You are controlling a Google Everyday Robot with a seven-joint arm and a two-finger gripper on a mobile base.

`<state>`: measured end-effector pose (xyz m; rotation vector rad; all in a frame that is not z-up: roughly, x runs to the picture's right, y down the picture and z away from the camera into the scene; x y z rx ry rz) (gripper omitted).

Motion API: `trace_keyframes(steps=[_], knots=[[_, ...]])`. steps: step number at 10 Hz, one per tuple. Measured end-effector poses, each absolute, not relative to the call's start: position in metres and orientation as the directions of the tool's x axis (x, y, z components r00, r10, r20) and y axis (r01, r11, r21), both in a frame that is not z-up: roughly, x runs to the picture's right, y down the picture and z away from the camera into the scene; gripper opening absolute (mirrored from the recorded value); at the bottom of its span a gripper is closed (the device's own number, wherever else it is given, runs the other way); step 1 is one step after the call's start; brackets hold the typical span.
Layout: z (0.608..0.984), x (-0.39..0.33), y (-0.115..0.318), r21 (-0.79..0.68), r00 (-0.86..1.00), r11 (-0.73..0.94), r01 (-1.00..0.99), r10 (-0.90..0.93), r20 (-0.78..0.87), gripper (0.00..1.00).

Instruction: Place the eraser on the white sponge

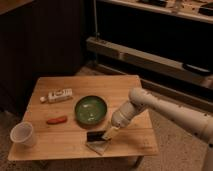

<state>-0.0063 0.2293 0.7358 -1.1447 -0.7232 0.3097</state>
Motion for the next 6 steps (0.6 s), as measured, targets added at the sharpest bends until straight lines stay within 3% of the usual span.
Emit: trace_keyframes(steps=[6], knots=[[0.726, -0.021, 0.237, -0.871, 0.872, 0.433, 0.232, 0.304, 0.384, 0.11]])
